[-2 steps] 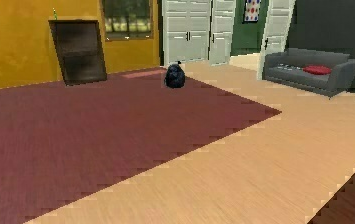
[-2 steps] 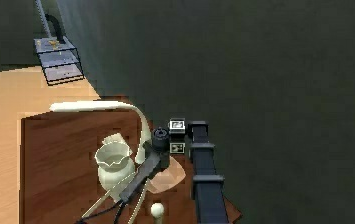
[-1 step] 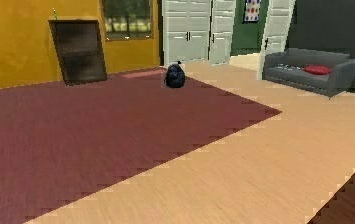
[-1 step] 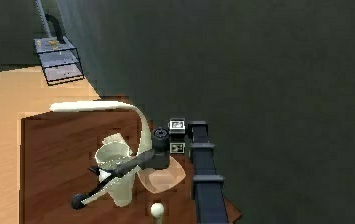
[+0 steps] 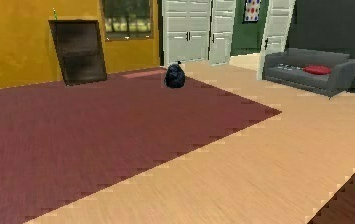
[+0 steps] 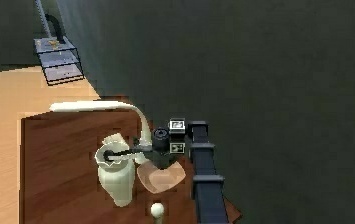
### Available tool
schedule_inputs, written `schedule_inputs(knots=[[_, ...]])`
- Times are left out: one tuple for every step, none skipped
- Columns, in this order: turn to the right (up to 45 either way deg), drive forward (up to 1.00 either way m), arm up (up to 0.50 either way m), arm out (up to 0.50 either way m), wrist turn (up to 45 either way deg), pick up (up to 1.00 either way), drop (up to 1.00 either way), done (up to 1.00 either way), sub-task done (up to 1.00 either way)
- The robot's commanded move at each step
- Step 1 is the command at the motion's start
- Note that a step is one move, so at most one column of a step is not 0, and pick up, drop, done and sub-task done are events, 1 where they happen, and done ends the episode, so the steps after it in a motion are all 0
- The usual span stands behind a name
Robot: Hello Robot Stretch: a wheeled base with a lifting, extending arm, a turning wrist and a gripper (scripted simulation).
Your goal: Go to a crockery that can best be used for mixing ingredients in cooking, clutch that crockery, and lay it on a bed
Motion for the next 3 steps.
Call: schedule_inputs(knots=[[0.0,0.0,0.0,0.0,24.0,0.0,0.0,0.0,0.0],[0.0,0.0,-0.3,0.0,0.0,0.0,0.0,0.0,0.0],[0.0,0.0,0.0,0.0,0.0,1.0,0.0,0.0,0.0]])
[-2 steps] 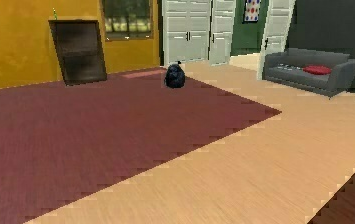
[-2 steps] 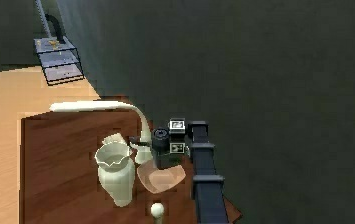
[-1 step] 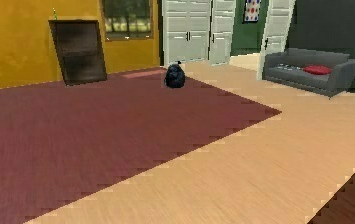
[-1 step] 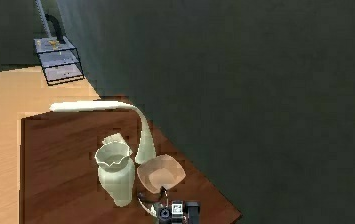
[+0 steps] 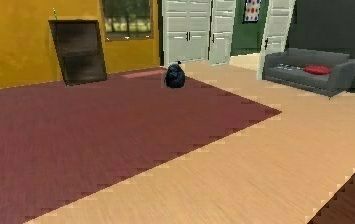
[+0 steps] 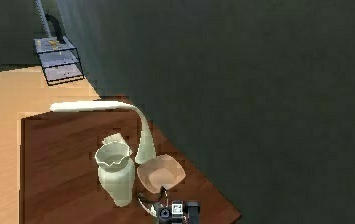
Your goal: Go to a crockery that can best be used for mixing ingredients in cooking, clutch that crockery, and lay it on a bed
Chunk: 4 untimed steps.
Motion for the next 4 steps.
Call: schedule_inputs(knots=[[0.0,0.0,0.1,0.0,0.0,0.0,0.0,0.0,0.0],[0.0,0.0,0.32,0.0,0.0,0.0,0.0,0.0,0.0],[0.0,0.0,0.0,0.0,-45.0,0.0,0.0,0.0,0.0],[0.0,0.0,0.0,0.0,-45.0,0.0,0.0,0.0,0.0]])
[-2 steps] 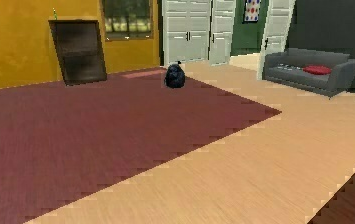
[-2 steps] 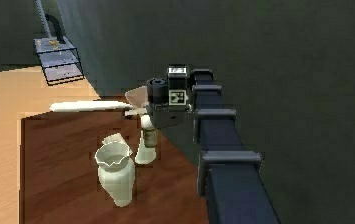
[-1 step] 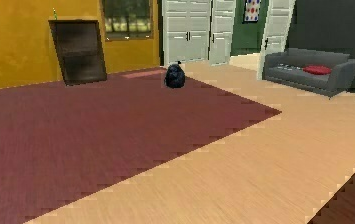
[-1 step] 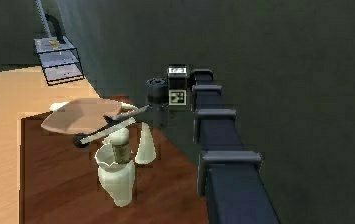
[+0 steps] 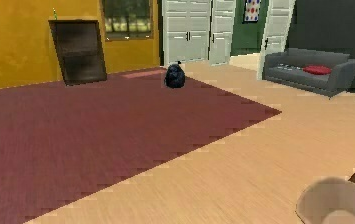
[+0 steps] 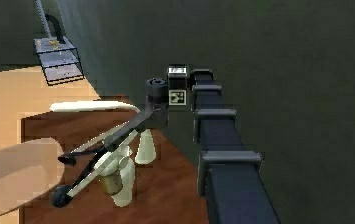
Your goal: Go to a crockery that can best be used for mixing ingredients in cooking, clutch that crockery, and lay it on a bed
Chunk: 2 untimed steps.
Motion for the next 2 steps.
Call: schedule_inputs(knots=[[0.0,0.0,0.0,0.0,-18.0,0.0,0.0,0.0,0.0],[0.0,0.0,0.0,-0.24,0.0,0.0,0.0,0.0,0.0]])
